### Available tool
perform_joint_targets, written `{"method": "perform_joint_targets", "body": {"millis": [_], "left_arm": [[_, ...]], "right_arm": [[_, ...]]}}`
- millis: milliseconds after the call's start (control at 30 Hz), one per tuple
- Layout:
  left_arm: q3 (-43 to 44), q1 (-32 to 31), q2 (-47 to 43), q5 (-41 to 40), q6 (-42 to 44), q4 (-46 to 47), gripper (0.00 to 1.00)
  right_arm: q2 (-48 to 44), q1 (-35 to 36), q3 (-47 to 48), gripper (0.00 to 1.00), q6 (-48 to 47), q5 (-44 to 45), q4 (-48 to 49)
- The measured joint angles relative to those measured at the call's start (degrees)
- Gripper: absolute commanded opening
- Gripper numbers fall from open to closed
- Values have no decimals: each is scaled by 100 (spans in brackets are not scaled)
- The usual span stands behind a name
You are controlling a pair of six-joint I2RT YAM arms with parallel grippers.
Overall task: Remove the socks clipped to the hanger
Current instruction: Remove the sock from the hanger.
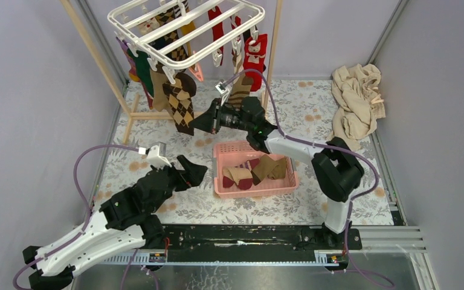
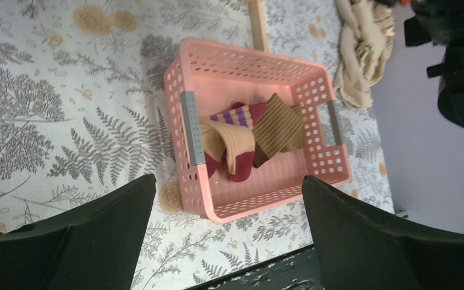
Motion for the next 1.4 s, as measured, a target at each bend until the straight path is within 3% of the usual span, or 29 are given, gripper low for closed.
{"method": "perform_joint_targets", "body": {"millis": [300,633,1067,1200,1400], "left_arm": [[31,0,-457,2,706,667,98],[129,-2,-597,-28,1556,1657,98],[116,-2,-678,24,1871,2479,98],[197,-2,-57,356,1969,2756,98],[348,7,997,1047,2133,3104,98]], "right_arm": [[-984,-221,-796,3,1139,-695,916],[-1040,-297,-1440,3,2457,-1377,2004],[-977,-304,-1648,3,3860,-1751,3543],[-992,-306,-1657,3,3862,-1832,3541],[-1370,-315,-1786,2,3198,-1864,2415]]}}
